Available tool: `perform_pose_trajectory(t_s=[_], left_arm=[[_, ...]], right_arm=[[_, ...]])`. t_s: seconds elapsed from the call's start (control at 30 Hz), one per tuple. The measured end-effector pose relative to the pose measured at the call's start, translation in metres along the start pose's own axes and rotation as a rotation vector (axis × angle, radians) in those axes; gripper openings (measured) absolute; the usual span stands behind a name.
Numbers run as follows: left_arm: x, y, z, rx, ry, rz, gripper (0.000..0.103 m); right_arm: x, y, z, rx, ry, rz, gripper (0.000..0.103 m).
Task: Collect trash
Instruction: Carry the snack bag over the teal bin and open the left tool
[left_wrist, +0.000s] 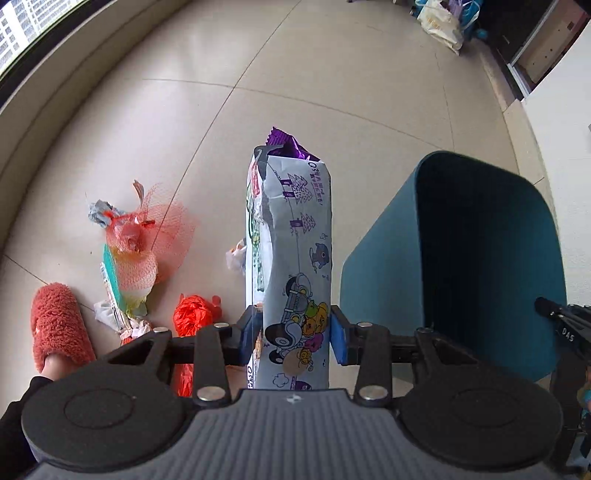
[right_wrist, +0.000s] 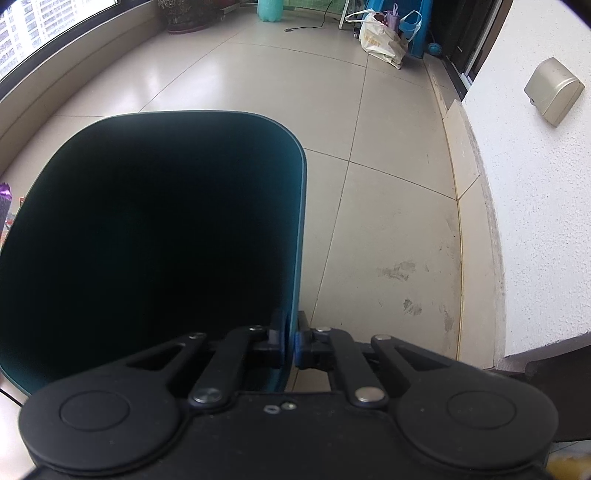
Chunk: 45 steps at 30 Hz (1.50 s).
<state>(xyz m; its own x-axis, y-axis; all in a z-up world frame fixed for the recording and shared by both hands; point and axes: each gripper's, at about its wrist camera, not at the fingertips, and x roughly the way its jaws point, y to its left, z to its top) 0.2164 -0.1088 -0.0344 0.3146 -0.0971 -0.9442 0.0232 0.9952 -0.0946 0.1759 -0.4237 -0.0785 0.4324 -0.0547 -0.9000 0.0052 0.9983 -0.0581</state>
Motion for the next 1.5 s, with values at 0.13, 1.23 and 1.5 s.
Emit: perform_pose_trajectory(t_s=[0.13,1.23,1.5], left_arm=[[-0.043,-0.027,0.016,0.036,-0.091,-0.078,0.039],[0.141,-0.193,0.009,0.345,0.188,-0.011,0.063],[0.096,-0.186,-0.014,0.391,0.085,-0.063,0.068]], right_arm=[[0.002,-0.003,-0.002,0.017,0.004,0.01,0.004],[-0.001,-0.004,-0.014,0.015,0.0,0.039,0.004],[0.0,-0.004,-0.012,0.021,0.006,0.036,0.004]])
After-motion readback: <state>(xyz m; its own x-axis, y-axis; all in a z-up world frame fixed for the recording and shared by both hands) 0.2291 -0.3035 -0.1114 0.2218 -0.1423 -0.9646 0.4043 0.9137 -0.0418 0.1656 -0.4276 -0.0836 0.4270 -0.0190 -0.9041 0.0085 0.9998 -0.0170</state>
